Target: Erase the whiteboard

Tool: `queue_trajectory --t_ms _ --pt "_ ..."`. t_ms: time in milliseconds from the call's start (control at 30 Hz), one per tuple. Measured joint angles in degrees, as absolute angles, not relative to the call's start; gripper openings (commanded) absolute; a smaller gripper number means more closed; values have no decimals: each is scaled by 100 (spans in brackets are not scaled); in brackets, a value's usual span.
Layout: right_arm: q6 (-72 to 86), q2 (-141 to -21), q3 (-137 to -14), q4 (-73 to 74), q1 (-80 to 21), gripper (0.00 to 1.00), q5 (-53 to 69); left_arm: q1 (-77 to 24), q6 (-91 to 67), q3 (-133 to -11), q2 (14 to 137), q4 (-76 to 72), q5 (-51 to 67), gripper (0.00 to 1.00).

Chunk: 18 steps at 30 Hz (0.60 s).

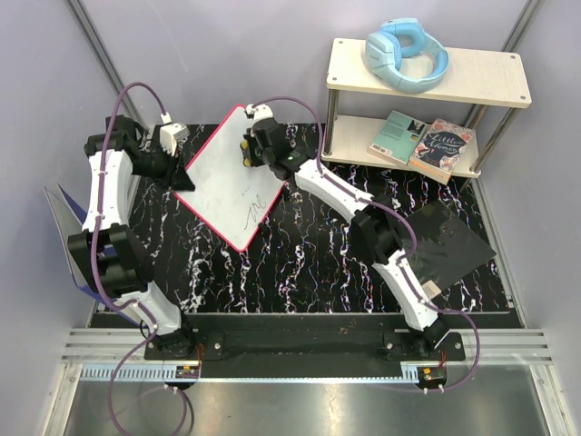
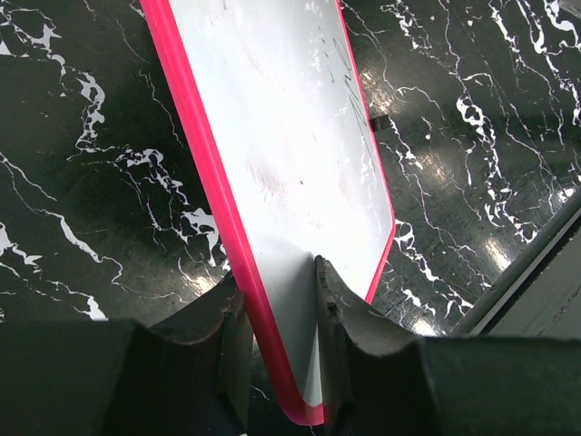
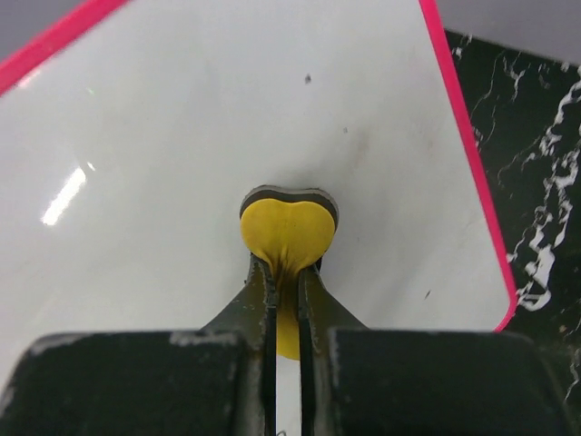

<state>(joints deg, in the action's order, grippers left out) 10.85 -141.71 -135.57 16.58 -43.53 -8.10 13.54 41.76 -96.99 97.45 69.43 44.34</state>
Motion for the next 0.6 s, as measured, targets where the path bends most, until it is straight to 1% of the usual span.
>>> queue_trajectory --t_ms 367,500,600 --pt "2099 -13013 -10807 915 -4375 0 -489 1337 4145 -9699 9758 6862 4351 0" --pt "2132 -12809 -10278 709 -4508 0 -506 1339 4093 -9699 9769 6845 4344 0" --pt "2078 -12724 -10134 722 -4687 0 -548 1339 4066 -9701 9773 6836 4320 0"
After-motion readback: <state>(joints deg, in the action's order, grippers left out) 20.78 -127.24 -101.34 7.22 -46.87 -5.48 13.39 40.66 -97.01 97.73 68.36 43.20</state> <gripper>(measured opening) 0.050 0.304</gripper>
